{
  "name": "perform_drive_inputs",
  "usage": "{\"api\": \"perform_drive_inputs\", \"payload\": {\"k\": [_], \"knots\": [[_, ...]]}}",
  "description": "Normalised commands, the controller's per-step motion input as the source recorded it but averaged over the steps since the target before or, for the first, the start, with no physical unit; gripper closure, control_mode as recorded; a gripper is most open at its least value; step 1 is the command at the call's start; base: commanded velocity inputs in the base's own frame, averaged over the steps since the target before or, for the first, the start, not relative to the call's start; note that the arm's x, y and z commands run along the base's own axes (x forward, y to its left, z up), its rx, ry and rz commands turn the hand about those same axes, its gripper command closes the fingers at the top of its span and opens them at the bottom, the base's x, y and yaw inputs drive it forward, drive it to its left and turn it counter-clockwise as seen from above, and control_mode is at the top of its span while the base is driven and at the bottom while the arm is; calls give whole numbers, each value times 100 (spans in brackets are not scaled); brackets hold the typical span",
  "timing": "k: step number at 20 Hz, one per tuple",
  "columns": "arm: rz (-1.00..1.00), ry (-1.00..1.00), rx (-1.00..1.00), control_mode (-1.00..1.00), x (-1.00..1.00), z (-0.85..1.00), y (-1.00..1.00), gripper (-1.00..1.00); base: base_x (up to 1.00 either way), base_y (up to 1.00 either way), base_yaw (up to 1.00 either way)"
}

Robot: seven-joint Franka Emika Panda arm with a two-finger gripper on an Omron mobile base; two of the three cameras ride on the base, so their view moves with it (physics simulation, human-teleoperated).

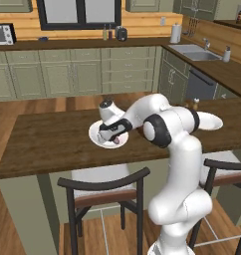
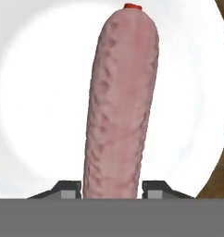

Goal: Place one bun and one sausage from the bowl on each plate.

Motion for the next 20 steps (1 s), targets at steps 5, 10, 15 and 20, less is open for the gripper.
{"api": "perform_drive_inputs", "payload": {"k": [5,10,15,20], "knots": [[0,-7,4,-100,0,9,-33,-100,0,0,0],[1,-1,1,-100,0,29,-9,-100,0,0,0],[13,-23,14,-100,-30,100,-20,-100,0,0,0],[-3,-25,12,-100,-58,84,-100,-100,0,0,0]]}}
